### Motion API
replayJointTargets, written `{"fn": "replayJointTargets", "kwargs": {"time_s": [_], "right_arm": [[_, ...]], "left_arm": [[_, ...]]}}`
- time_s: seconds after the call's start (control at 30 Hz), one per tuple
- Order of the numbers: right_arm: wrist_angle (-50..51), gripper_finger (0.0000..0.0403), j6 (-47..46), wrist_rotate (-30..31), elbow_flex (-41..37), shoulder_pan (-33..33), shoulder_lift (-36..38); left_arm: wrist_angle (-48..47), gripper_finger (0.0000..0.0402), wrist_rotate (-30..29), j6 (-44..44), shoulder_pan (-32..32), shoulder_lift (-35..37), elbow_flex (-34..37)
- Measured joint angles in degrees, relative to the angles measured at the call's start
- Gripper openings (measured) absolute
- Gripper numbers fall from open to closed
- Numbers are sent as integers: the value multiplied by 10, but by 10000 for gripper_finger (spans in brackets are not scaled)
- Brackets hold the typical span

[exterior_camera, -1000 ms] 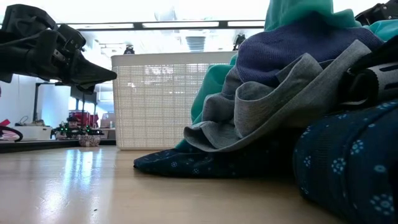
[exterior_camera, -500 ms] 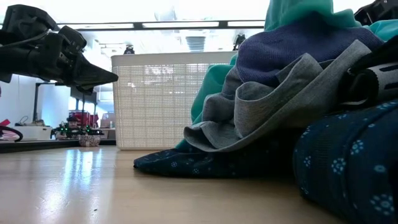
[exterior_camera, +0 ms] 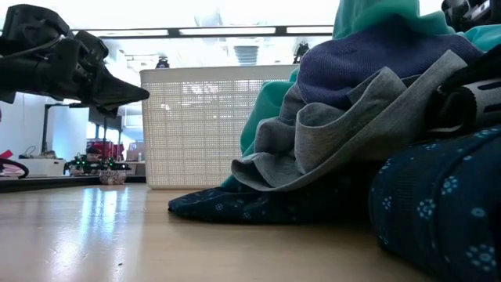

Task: Sort clothes
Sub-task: Put the blue shorts into the laundry organizer

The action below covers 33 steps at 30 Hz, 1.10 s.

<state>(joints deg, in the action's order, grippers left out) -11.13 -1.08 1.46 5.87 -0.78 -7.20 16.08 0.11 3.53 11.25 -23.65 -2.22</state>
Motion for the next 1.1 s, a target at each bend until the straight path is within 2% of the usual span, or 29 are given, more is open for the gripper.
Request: {"fn": "replayJointTargets", "kwargs": {"time_s": [0.27,0.43,0.5,0.67,0.9,1.03,1.1], "right_arm": [[5,0,-23,-5,66,0,-130],[77,6,-30,-73,152,2,-230],[133,18,-35,-92,197,6,-269],[229,69,-36,-94,296,36,-366],[272,134,-55,-94,383,106,-493],[277,156,-90,-88,413,140,-544],[281,163,-104,-64,425,155,-568]], "left_arm": [[20,0,1,3,0,-7,0],[41,2,4,5,0,-8,0],[46,4,4,5,0,-8,0],[45,10,4,5,0,-10,0],[44,2,5,0,0,-18,0],[44,0,5,-6,0,-20,0],[45,0,6,-11,0,-20,0]]}}
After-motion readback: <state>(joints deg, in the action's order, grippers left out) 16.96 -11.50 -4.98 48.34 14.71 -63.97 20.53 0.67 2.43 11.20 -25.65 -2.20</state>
